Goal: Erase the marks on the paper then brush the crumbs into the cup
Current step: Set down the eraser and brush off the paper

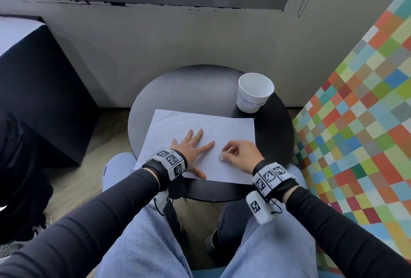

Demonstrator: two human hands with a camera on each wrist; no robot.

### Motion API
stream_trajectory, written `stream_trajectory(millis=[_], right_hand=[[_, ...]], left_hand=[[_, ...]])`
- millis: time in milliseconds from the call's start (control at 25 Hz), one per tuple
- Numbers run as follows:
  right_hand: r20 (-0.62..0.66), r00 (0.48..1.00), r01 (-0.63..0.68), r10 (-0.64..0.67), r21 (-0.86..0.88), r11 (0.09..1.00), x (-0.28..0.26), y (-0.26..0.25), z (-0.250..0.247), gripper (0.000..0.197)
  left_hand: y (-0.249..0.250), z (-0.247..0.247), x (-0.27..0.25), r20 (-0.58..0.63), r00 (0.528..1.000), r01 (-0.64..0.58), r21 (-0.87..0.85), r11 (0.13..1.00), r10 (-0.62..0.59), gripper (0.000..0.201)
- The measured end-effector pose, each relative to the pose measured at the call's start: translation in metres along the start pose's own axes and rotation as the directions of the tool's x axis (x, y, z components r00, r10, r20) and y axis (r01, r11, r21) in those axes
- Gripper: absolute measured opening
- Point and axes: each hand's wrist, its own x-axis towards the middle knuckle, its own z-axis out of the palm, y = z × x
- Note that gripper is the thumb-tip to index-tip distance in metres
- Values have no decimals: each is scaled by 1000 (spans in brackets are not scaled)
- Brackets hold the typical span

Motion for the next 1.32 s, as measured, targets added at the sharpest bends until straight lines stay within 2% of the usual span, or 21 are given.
stream_trajectory(millis=[80,120,200,280,320,360,400,480,600,800,960,1000,1120,1240,1320], right_hand=[[-170,983,-72,73,8,997,18,7,-12,3],[-184,980,-74,73,2,997,21,7,-11,2],[-62,998,-1,-3,-60,998,10,-3,2,4],[112,989,106,-99,-62,992,-10,-14,13,6],[136,985,118,-110,-53,992,-13,-13,8,4],[88,991,105,-101,-43,994,-9,-7,0,2],[-15,998,63,-64,-36,997,-2,2,-12,4],[-166,985,-48,40,-44,998,10,22,-35,5],[-135,985,-119,103,-116,986,3,40,-45,7],[0,998,-68,68,-135,989,-32,33,-30,10],[130,990,-42,60,-138,990,-39,27,-31,9],[119,992,-34,49,-127,991,-34,25,-35,9],[-41,998,-51,52,7,999,-13,16,-46,11],[-45,996,-70,75,94,993,7,2,-39,13],[-47,996,-70,73,79,994,16,-3,-26,10]], left_hand=[[0,-1,1,-4,1000,0,-15,1000,0,121],[0,-1,1,-7,1000,6,-21,1000,-6,125],[0,-1,3,-16,1000,19,-28,999,-19,133],[-2,0,3,-25,1000,13,-8,1000,-13,136],[-3,-1,2,-27,1000,2,13,1000,-2,137],[-4,-3,1,-25,1000,-10,42,999,11,137],[-6,-5,-1,-18,1000,-20,81,997,22,137],[-8,-9,-3,3,999,-43,174,984,43,136],[-8,-14,-1,46,995,-97,256,962,88,135],[1,-14,6,-33,998,48,81,996,-46,118],[2,-4,9,-108,992,72,23,997,-69,123],[3,-3,8,-118,990,74,11,997,-73,125],[10,0,8,-112,992,65,-9,998,-66,128],[14,1,7,-115,992,49,-17,999,-51,130],[13,2,6,-123,991,43,-20,999,-45,130]])
